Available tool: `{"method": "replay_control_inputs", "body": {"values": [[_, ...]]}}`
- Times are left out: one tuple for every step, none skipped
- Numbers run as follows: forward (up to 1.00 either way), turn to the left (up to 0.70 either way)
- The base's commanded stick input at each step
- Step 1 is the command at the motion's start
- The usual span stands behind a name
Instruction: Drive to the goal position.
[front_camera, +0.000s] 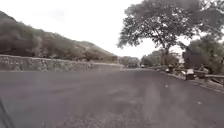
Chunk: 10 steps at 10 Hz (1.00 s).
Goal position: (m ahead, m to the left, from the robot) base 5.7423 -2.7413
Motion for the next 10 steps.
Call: {"method": "replay_control_inputs", "body": {"values": [[0.70, 0.00], [0.70, 0.00], [0.70, 0.00], [0.70, 0.00], [0.70, 0.00], [0.70, 0.00], [0.70, 0.00], [0.70, 0.00], [0.70, 0.00], [0.70, 0.00]]}}
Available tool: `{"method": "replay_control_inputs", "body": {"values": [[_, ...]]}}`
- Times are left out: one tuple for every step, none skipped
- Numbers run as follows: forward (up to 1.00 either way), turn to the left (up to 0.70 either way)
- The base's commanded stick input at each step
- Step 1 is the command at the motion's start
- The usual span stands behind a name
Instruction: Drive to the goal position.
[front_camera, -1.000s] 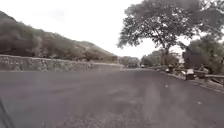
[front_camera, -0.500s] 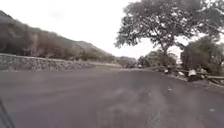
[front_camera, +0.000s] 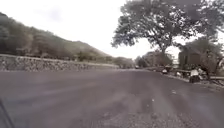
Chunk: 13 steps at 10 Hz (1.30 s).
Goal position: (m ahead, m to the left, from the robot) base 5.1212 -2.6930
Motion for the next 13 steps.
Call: {"method": "replay_control_inputs", "body": {"values": [[0.70, 0.00], [0.70, 0.00], [0.70, 0.00], [0.70, 0.00], [0.70, 0.00], [0.70, 0.00], [0.70, 0.00], [0.70, 0.00], [0.70, 0.00], [0.70, 0.00], [0.70, 0.00], [0.70, 0.00], [0.70, 0.00]]}}
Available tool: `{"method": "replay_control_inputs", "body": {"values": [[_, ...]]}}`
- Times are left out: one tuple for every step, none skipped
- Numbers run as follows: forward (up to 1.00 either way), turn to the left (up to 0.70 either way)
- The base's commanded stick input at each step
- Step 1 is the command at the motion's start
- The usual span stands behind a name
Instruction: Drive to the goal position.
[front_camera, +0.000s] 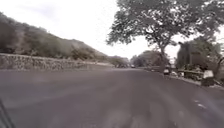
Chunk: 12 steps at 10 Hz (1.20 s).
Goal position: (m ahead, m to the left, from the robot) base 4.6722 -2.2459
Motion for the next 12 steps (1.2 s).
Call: {"method": "replay_control_inputs", "body": {"values": [[0.70, 0.00], [0.70, 0.00], [0.70, 0.00], [0.70, 0.00], [0.70, 0.00], [0.70, 0.00], [0.70, 0.00], [0.70, 0.00], [0.70, 0.00], [0.70, 0.00], [0.70, 0.00], [0.70, 0.00]]}}
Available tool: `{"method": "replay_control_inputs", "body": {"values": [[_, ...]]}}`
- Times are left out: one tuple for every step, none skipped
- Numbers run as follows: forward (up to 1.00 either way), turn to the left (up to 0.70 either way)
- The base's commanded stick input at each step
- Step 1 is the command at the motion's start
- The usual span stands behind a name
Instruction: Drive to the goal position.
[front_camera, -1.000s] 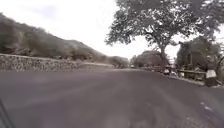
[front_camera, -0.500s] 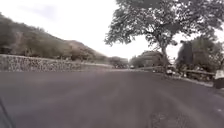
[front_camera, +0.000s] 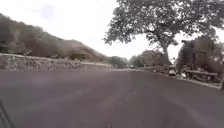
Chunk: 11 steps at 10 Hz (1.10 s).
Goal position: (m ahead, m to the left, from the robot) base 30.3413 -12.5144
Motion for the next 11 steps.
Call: {"method": "replay_control_inputs", "body": {"values": [[0.70, 0.00], [0.70, 0.00], [0.70, 0.00], [0.70, 0.00], [0.70, 0.00], [0.70, 0.00], [0.70, 0.00], [0.70, 0.00], [0.70, 0.00], [0.70, 0.00], [0.70, 0.00]]}}
